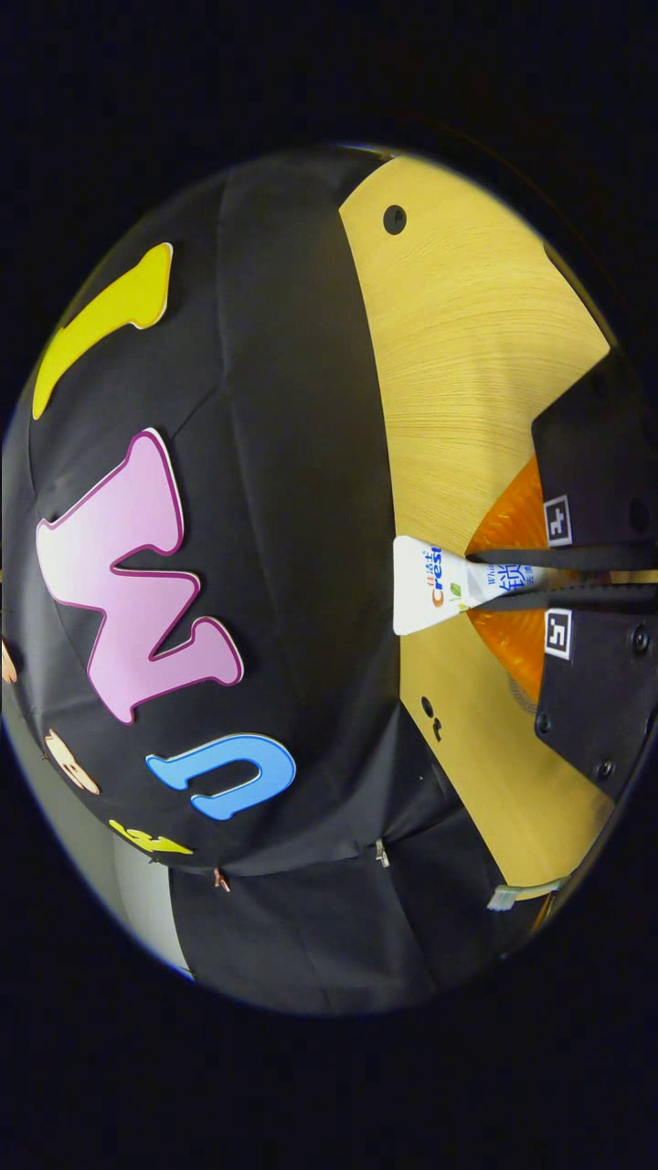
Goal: Put the toothbrush and toothpaste on the desktop into the cup, then pick up the cup and place it on the coaster on the desktop.
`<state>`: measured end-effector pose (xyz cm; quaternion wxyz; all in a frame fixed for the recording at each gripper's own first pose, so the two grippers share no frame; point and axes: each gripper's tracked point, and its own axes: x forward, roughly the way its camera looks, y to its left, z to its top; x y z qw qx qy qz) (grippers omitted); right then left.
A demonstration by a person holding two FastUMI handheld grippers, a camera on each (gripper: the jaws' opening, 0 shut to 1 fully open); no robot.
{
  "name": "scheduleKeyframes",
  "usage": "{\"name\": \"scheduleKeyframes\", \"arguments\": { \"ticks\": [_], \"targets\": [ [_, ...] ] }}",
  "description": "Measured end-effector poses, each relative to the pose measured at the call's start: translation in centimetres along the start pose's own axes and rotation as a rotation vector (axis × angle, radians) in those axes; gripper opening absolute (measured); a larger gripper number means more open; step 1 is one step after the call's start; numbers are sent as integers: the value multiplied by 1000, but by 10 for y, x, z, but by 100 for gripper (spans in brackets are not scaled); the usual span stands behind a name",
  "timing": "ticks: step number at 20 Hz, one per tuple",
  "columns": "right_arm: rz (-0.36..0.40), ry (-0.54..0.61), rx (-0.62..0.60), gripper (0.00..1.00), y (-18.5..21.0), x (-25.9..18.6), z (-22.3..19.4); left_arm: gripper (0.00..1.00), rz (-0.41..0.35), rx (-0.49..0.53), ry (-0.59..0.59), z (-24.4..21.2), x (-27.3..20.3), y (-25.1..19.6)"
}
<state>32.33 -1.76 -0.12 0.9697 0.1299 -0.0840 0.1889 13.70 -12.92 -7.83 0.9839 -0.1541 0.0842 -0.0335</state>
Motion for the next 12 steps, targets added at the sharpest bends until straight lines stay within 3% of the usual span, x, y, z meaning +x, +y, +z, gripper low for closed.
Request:
{"name": "scheduleKeyframes", "arguments": {
  "ticks": [6,9,10,12],
  "targets": [
    [-18,56,9,19,0,-7,-19,6,-26,-13,-58,24,8,-10],
    [-33,53,37,30,-2,-15,-15,6,-47,-39,-90,40,17,-17],
    [-37,53,48,22,-3,-18,-14,6,-56,-46,-104,47,19,-21],
    [-44,35,70,27,-5,-26,-3,6,-75,-62,-140,64,27,-29]
  ]
}}
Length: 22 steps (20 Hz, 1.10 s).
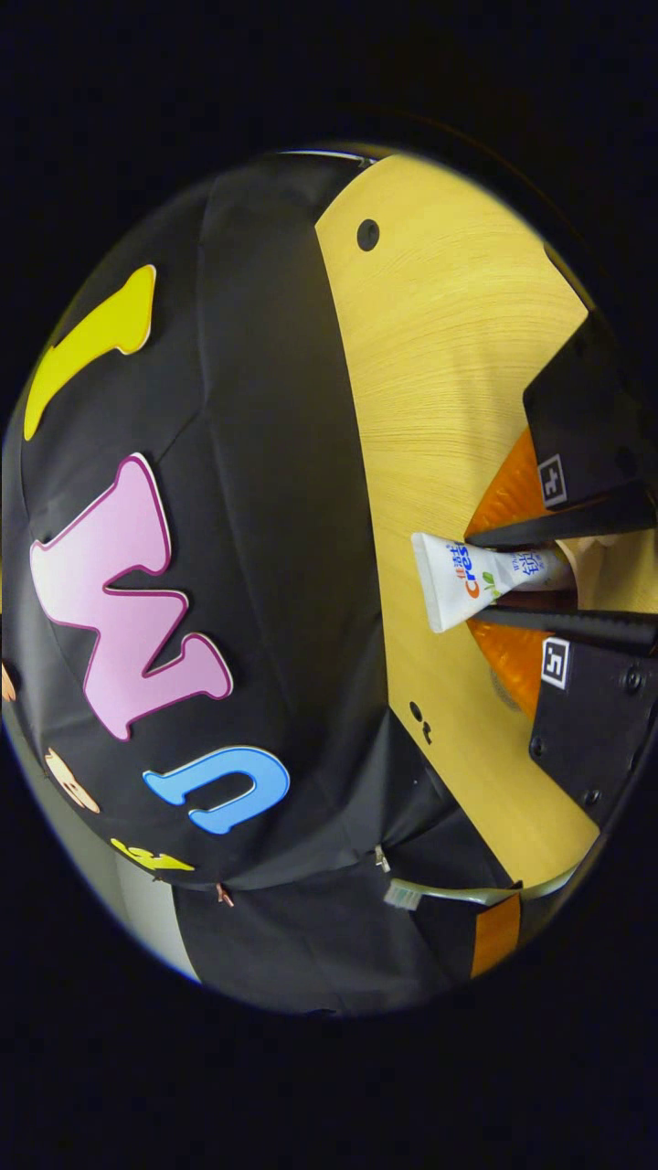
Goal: Put the toothbrush and toothpaste on the desktop into the cup, then pick up the cup and place it on the coaster on the desktop.
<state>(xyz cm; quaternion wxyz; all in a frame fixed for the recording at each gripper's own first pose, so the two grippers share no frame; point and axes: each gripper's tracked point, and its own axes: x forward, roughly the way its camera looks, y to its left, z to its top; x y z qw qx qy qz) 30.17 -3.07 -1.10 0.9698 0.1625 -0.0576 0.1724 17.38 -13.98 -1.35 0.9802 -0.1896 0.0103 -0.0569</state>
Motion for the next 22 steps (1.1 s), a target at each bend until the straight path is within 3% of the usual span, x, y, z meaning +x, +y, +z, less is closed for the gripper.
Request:
{"name": "scheduleKeyframes", "arguments": {
  "ticks": [1,4,5,6,7,8,9,10,12,15,16,17,22],
  "targets": [
    [-7,-8,5,42,-3,-4,6,6,-13,-18,-24,8,6,-5],
    [-21,-18,36,42,-12,-21,19,6,-42,-55,-89,33,23,-18],
    [-33,-16,38,44,-18,-28,20,1,-48,-57,-108,39,30,-19],
    [-44,-16,34,34,-23,-35,22,6,-54,-57,-124,43,37,-21],
    [-53,-13,25,37,-27,-43,22,6,-60,-57,-136,47,46,-23],
    [-63,-6,13,48,-32,-51,20,6,-67,-58,-149,51,54,-25],
    [-71,4,1,39,-36,-59,18,6,-75,-60,-157,53,62,-28],
    [-77,13,-8,49,-40,-67,14,6,-81,-61,-164,57,69,-31],
    [-90,37,-8,49,-48,-79,6,6,-94,-50,-180,57,85,-37],
    [-103,65,-6,49,-55,-94,-8,6,-108,-25,-188,50,112,-44],
    [-106,74,-10,49,-56,-99,-13,10,-105,-19,-192,47,121,-44],
    [-103,84,-13,49,-56,-102,-17,6,-102,-13,-187,40,130,-42],
    [-97,109,-28,49,-60,-108,-27,6,-62,59,-153,5,159,-27]
  ]
}}
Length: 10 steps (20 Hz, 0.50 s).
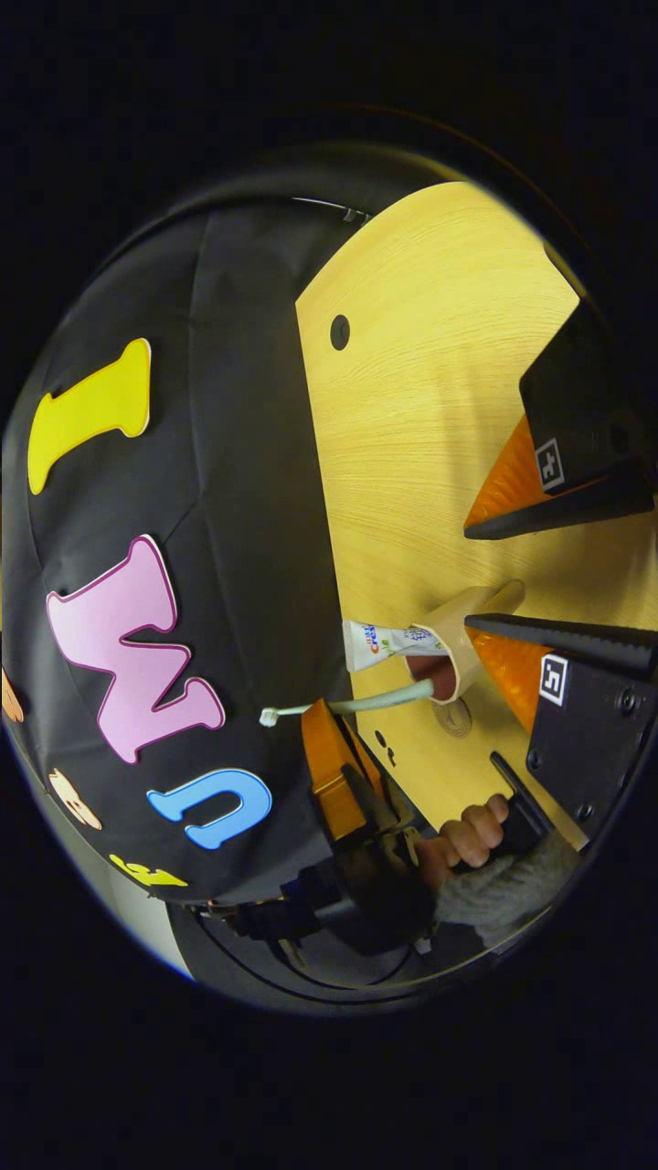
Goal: Put the toothbrush and toothpaste on the desktop into the cup, then pick up the cup and place it on the coaster on the desktop.
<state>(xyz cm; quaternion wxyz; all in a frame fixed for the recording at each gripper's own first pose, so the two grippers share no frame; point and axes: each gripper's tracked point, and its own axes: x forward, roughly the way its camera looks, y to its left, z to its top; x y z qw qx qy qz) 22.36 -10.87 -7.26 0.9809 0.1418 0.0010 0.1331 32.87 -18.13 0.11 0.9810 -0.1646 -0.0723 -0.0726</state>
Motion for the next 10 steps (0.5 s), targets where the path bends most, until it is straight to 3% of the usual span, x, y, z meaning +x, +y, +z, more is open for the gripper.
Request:
{"name": "scheduleKeyframes", "arguments": {
  "ticks": [8,9,10],
  "targets": [
    [-15,23,-14,49,-11,3,-7,6,36,147,24,-47,-1,14],
    [-11,30,-14,39,-10,3,-9,6,44,158,27,-52,-2,18],
    [-5,46,-14,49,-9,4,-12,6,50,165,24,-55,-4,21]
  ]
}}
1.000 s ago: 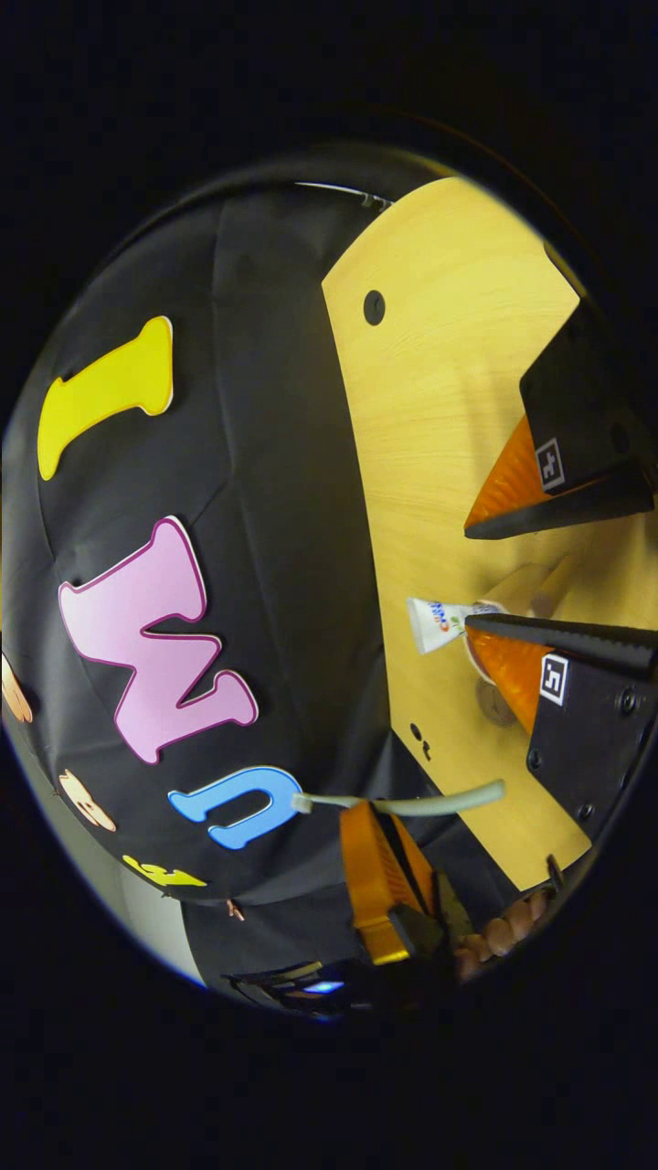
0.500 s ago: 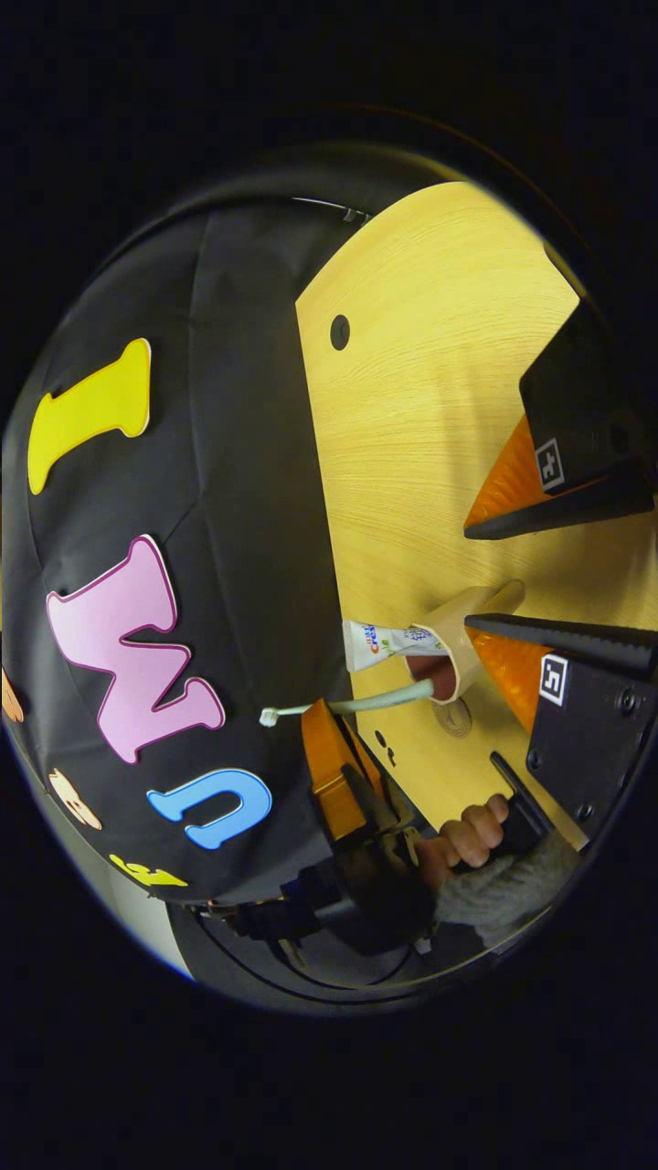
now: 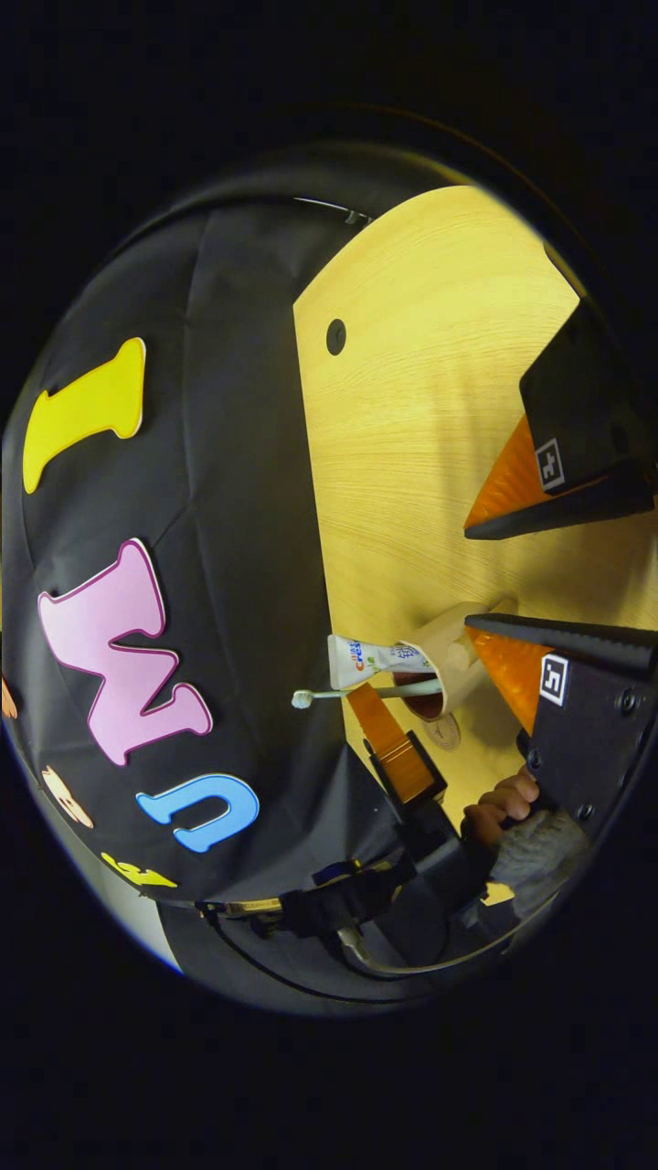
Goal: Put the toothbrush and toothpaste on the desktop into the cup, then pick up the cup and place it on the coaster on the desktop.
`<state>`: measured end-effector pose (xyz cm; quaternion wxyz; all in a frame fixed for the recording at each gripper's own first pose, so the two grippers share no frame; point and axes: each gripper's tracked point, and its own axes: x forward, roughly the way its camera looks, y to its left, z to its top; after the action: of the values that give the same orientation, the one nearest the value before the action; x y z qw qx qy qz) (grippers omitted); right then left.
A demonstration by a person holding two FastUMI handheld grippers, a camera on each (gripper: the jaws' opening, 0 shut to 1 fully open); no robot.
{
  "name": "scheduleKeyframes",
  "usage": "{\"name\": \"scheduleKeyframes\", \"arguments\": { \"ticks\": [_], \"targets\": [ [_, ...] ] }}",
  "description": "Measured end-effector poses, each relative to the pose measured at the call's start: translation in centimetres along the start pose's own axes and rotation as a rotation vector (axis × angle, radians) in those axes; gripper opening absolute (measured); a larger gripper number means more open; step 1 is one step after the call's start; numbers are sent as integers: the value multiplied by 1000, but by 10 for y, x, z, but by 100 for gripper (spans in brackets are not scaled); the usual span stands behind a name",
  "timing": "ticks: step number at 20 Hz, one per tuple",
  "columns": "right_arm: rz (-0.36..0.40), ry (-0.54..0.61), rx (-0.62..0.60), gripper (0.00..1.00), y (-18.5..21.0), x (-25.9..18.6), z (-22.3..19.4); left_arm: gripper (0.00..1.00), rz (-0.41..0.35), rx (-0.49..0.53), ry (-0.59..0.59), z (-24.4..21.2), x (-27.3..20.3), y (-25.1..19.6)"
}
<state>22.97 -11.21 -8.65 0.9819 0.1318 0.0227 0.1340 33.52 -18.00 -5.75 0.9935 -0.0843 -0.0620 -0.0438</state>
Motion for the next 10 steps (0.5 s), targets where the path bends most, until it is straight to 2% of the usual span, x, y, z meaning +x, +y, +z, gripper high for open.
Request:
{"name": "scheduleKeyframes", "arguments": {
  "ticks": [2,3,5,10],
  "targets": [
    [-2,20,-18,49,-2,2,-3,6,5,4,-17,0,0,2],
    [-3,30,-34,52,-2,3,-4,1,4,7,-19,0,0,3],
    [-1,48,-65,53,-3,4,-4,7,-11,19,-13,-3,1,1],
    [92,162,-34,54,11,11,-1,16,-25,82,6,-9,-1,1]
  ]
}}
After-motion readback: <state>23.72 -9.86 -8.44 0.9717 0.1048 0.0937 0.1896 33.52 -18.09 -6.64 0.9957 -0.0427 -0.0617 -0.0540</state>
